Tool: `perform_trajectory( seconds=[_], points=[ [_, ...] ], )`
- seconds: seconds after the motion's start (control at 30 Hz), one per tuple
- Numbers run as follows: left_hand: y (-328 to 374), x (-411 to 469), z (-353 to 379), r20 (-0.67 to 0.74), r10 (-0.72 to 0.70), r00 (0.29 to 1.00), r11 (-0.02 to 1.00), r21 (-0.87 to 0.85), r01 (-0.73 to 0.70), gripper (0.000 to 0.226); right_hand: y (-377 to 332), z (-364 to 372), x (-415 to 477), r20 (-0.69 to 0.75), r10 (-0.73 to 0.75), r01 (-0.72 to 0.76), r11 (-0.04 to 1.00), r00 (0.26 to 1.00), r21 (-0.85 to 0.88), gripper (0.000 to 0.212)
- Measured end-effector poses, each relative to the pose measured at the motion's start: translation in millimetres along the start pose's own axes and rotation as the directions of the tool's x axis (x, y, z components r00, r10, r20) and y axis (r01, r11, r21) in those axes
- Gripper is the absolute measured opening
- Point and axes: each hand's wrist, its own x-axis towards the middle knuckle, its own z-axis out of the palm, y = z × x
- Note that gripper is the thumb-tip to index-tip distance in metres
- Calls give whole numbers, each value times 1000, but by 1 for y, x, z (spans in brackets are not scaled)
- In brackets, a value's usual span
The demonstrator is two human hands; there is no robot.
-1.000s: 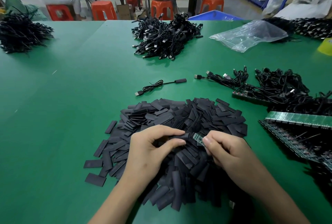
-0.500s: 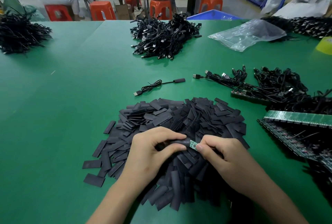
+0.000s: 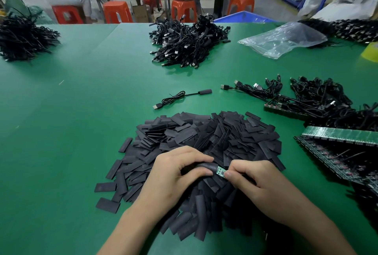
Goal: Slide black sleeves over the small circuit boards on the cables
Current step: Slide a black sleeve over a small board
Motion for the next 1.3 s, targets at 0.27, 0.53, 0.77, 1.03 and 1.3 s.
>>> perform_trajectory(
  seconds=[0.27, 0.53, 0.77, 1.03, 1.3],
  points=[
    [-2, 0, -3, 125, 80, 989, 997, -5, -80, 13, 2, 2, 0, 17, -3, 4, 1000, 1000, -24, 34],
    [1, -3, 2, 153, 105, 983, 994, -27, -102, 17, 3, 4, 0, 8, -8, 8, 1000, 1000, -13, 31],
    [5, -2, 4, 28, 61, 998, 998, -2, -61, 16, -3, -2, 0, -185, -41, 58, 994, 982, 88, 10],
    [11, -2, 6, -84, -7, 996, 999, -46, 3, 17, -5, -4, 1, -355, -206, 176, 978, 912, -116, 8],
    [9, -3, 8, -79, -42, 996, 996, -80, 36, 18, -4, -1, 2, -335, -302, 224, 941, 892, -253, 5]
  ],
)
